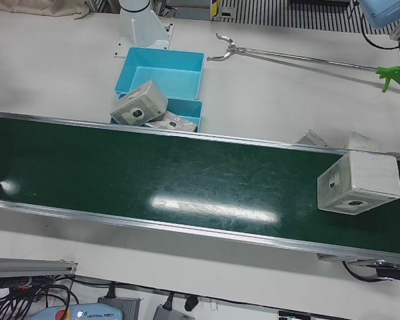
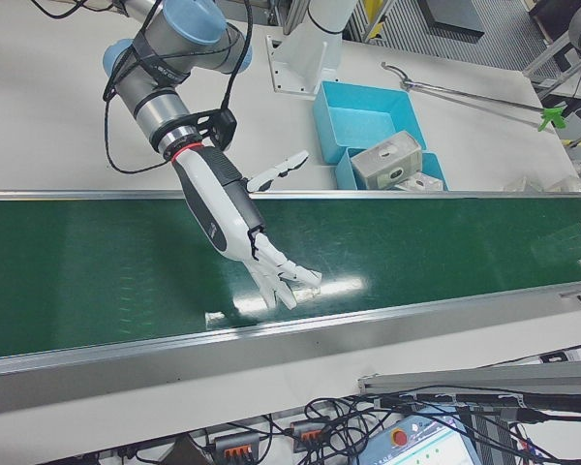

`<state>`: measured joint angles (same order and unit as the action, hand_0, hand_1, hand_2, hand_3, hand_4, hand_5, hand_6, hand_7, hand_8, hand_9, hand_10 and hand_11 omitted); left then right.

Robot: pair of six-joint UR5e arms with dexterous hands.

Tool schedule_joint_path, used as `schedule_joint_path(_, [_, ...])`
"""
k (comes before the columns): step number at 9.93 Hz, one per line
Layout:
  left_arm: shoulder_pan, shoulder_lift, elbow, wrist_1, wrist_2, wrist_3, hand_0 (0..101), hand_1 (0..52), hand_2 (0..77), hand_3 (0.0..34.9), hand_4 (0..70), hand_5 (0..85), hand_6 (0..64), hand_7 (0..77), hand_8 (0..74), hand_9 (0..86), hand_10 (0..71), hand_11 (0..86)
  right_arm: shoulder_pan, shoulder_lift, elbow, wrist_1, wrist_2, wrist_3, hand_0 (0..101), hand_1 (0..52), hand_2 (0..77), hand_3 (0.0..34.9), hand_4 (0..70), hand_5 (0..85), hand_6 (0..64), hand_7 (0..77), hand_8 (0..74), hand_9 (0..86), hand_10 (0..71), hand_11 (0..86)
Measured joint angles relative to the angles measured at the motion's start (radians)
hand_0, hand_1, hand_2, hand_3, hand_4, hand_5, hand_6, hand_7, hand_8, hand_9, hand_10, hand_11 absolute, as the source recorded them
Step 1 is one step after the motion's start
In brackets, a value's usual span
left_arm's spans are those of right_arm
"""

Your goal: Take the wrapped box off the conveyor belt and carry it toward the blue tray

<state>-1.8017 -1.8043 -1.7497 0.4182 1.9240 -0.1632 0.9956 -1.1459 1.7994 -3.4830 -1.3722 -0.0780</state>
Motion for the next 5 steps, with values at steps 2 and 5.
schedule_joint_path(2, [0.000,0.000,0.000,0.000,0.000,0.000,0,0.0,0.5,0.0,0.0,1.1,0.5,0.5,0.5,0.0,0.0,0.5,0.000,0.000,0.001,0.000,0.001,0.001,46,9.3,4.4,0.0,10.9,9.8,7.6,19.1,4.9,4.9,0.0,1.1])
schedule_joint_path(5, [0.000,0.000,0.000,0.000,0.000,0.000,0,0.0,0.5,0.0,0.0,1.1,0.0,0.5,0.5,0.0,0.0,0.5,0.000,0.000,0.001,-0.001,0.001,0.003,46,9.3,5.5,0.0,10.9,9.8,7.6,19.6,4.4,4.9,0.0,1.1])
